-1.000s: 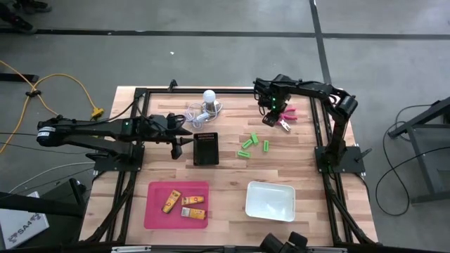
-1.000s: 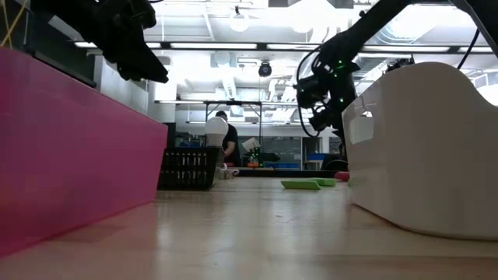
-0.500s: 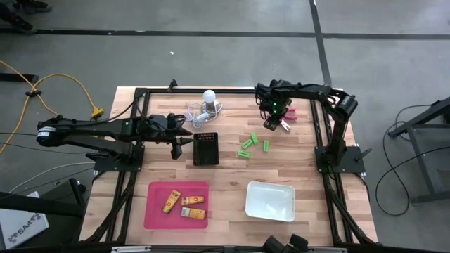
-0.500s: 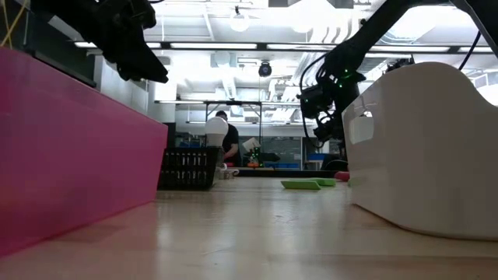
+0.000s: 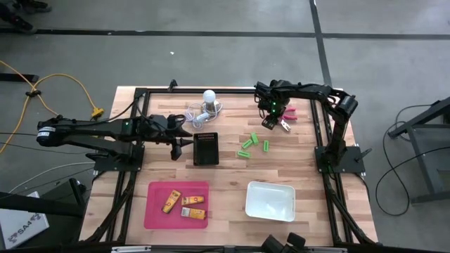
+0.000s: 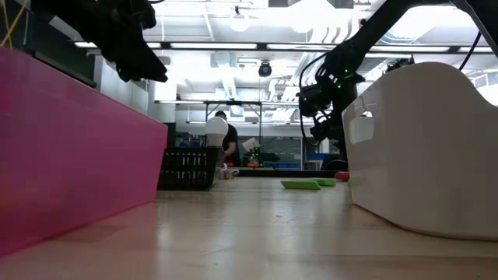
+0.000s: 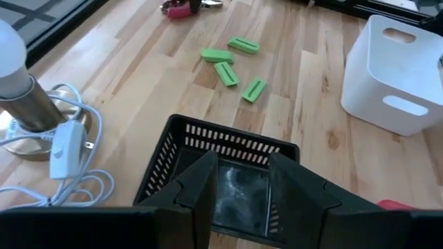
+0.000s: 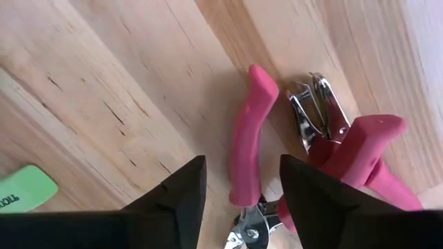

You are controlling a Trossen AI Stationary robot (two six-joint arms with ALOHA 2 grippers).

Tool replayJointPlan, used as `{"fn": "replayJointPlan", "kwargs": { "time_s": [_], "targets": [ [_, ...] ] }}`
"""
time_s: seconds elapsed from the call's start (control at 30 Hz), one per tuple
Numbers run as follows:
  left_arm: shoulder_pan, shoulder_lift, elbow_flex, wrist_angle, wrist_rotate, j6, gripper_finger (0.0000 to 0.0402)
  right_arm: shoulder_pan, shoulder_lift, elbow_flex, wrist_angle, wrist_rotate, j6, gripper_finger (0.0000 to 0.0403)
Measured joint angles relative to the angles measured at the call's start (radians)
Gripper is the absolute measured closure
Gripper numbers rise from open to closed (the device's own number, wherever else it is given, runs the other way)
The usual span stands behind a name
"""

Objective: Pick & Place School Supplies
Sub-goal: Put the pink hole puncher into the white bin

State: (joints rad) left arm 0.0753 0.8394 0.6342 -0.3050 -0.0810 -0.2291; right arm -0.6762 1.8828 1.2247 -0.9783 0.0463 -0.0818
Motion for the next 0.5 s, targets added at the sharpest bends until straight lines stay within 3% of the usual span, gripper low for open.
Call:
{"fn": "replayJointPlan", "kwargs": {
  "time_s": [0.5],
  "targets": [
    [0.0,0.0,0.0,0.013,0.005,0.004,0.0274,0.009,0.006,-0.034,0.052,-0.019,-0.001,0.0253]
  ]
}}
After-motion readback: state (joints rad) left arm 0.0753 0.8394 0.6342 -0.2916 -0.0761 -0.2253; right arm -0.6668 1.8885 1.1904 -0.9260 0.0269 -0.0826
